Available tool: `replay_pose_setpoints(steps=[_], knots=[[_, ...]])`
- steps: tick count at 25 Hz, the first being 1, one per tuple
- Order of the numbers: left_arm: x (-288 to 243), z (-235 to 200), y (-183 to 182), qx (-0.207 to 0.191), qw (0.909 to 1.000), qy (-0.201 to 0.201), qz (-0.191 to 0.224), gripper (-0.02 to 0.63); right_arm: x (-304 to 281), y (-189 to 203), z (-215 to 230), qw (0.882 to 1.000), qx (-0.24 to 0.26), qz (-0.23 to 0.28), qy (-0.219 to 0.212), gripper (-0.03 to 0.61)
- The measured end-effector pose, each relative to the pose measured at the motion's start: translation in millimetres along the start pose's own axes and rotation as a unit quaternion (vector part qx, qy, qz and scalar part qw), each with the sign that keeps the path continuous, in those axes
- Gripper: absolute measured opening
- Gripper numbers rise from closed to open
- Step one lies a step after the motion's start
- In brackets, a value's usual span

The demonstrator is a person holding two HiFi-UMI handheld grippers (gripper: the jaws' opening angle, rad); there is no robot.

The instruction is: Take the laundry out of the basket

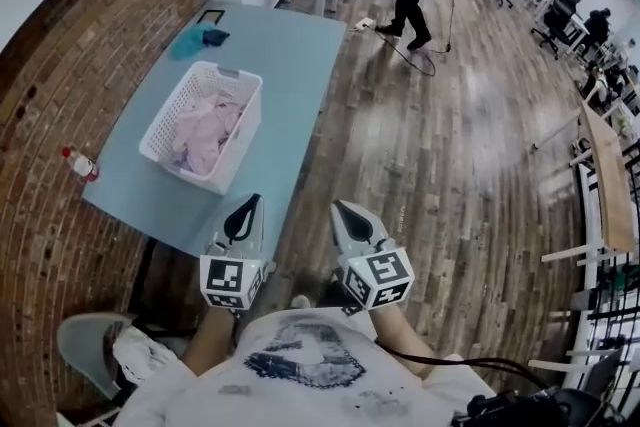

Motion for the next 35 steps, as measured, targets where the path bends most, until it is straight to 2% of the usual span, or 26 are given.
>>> replay_pose_setpoints(steps=[8,11,13,17,23,31,35], knots=[[-31.6,-65.1,-6.2,0.007,0.9958,-0.09,0.01,-0.008,-96.7,-9.1,9.1,0.996,0.014,-0.004,-0.088,-0.003],[-46.0,-97.1,-8.4,0.008,0.9903,-0.138,0.01,-0.008,-147.2,-13.2,12.1,0.991,0.018,-0.004,-0.134,-0.003],[-53.6,-121.6,-8.9,0.013,0.9835,-0.18,0.008,-0.008,-184.8,-17.1,12.6,0.985,0.022,-0.003,-0.171,-0.003],[-68.5,-171.8,-10.6,0.028,0.9608,-0.276,0.0,-0.008,-265.2,-26.8,10.8,0.965,0.036,-0.013,-0.258,-0.002],[-100.4,-227.6,-21.6,0.054,0.9204,-0.387,-0.008,-0.008,-366.4,-52.1,14.0,0.928,0.057,-0.028,-0.368,-0.003],[-121.6,-248.4,-20.4,0.076,0.873,-0.482,-0.012,-0.008,-439.4,-50.6,1.3,0.877,0.066,-0.05,-0.474,-0.003],[-119.7,-251.0,-17.6,0.085,0.8571,-0.508,-0.017,-0.008,-453.3,-45.1,-11.3,0.858,0.072,-0.063,-0.505,-0.002]])
Point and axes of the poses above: the fingertips, and each gripper's own axes: x backward along the fingers, z to its right, y out of its underside, the point moved 2 cm from there along x, backward along the fingers, and after that the axes turned 9 degrees about x, right-handed, at the moved point
